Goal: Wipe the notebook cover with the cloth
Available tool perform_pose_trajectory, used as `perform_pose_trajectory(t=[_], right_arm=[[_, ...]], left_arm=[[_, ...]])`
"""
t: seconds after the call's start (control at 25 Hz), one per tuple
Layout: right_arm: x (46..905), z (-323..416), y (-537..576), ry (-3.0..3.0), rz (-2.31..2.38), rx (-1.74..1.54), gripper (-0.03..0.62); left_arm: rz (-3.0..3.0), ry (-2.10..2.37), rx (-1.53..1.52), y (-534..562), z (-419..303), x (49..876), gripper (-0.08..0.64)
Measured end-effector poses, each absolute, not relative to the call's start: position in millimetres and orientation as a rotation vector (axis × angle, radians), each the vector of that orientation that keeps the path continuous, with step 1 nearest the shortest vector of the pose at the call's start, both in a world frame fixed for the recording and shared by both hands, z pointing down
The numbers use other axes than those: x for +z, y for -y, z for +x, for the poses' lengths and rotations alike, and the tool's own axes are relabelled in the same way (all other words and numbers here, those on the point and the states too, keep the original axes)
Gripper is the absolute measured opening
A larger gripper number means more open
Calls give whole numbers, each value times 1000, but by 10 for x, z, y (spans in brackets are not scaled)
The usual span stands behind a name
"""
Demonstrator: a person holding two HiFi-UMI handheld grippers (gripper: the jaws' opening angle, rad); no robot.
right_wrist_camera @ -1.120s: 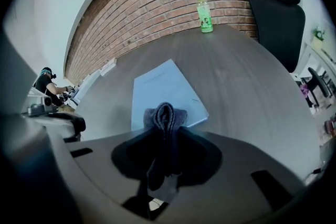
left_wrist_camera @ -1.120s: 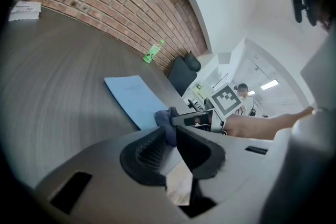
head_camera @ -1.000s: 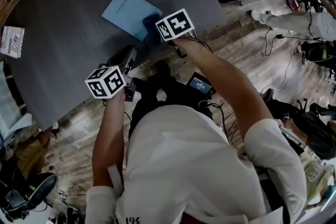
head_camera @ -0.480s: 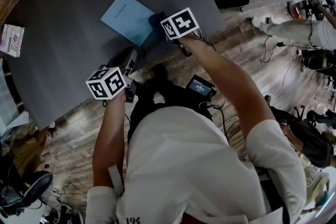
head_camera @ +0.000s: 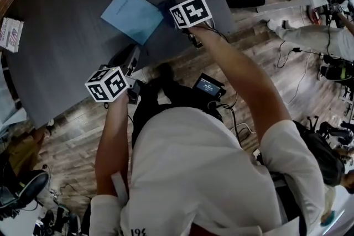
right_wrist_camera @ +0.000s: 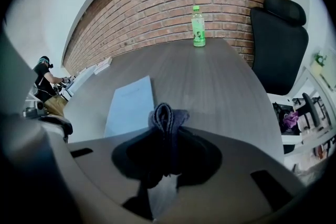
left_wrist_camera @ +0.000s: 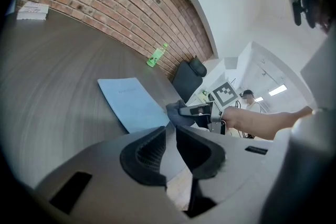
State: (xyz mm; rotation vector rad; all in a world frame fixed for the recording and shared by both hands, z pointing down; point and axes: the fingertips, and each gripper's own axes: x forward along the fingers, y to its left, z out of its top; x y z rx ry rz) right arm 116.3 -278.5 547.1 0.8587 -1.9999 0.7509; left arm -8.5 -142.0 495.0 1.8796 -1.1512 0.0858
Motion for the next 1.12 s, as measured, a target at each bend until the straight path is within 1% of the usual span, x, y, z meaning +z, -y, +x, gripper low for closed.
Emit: perform_pose_trajectory(t=[0.2,0.64,1.12], right_arm=[[5302,1226,2942,2056,876,716,100],[5049,1214,2903,2178,873,742,100],[4495,1170,2646,2330,978,797,100]], left_arm=[[1874,1200,51,1403,-68,4888,69],[1887,1252,-23,1318,-73,4647,69],[1980,1262,-175,1055,-361,4090,69]])
